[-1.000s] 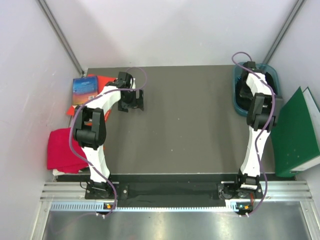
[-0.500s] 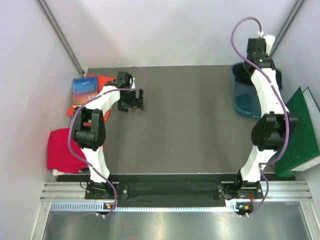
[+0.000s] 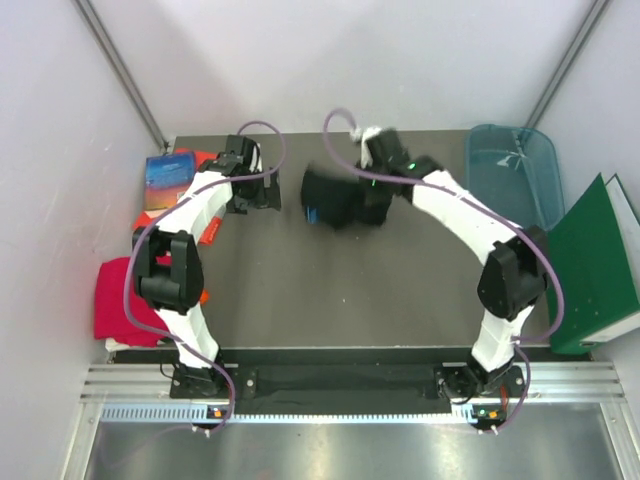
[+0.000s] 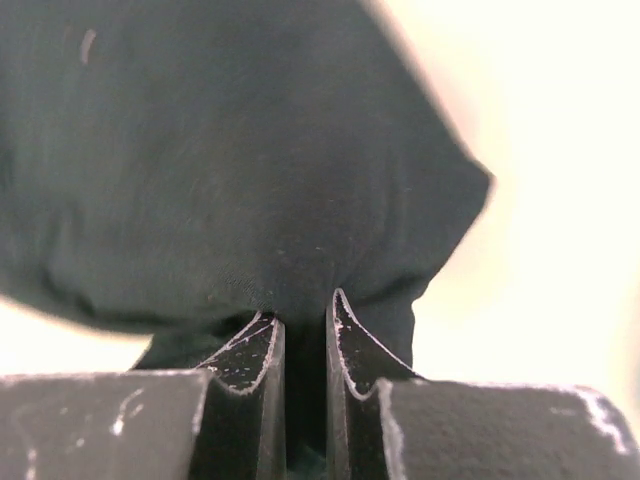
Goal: Fold and stack the t-shirts
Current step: Move the tshirt to the center of the board
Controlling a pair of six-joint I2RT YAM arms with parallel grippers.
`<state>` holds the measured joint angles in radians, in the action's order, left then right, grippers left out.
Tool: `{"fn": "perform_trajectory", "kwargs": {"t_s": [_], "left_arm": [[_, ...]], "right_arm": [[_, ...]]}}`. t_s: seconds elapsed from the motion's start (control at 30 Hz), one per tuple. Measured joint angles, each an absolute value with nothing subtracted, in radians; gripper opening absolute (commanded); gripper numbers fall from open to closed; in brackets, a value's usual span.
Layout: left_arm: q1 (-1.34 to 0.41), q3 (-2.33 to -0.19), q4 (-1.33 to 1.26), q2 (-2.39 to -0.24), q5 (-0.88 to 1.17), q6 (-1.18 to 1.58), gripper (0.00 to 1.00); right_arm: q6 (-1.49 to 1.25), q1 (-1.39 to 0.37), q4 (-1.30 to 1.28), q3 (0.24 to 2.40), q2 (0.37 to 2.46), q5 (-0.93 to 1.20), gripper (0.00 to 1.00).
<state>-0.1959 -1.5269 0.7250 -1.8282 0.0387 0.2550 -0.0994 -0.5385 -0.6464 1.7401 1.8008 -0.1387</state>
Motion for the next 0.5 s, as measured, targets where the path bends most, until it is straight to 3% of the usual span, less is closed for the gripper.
{"fn": "perform_trajectory", "kwargs": {"t_s": [0.13,0.17,0.2,0.33,0.5], "left_arm": [[-0.196,-1.517,0.726,-1.806,0.033,0.264,0.99],[-0.196,-1.511,0.725,-1.801,0.037,0.265,0.99],[-0.196,-1.502,0.723,-1.795,0.043,0.265,0.99],[-0.202,-1.462,0.714,-1.783,0.104,0.27,0.99],[-0.268,-1.448,0.696,-1.798,0.197,0.285,0.99]], "right_arm": [[-0.135,-0.602,-0.747,1.504,1.804,-0.018,0.44],[-0.141,-0.615,-0.776,1.457,1.802,-0.011,0.83],[-0.15,-0.622,-0.791,1.425,1.798,-0.01,0.99],[-0.171,-0.619,-0.81,1.354,1.73,-0.039,1.0],[-0.197,-0.606,-0.783,1.416,1.665,-0.083,1.0]]}}
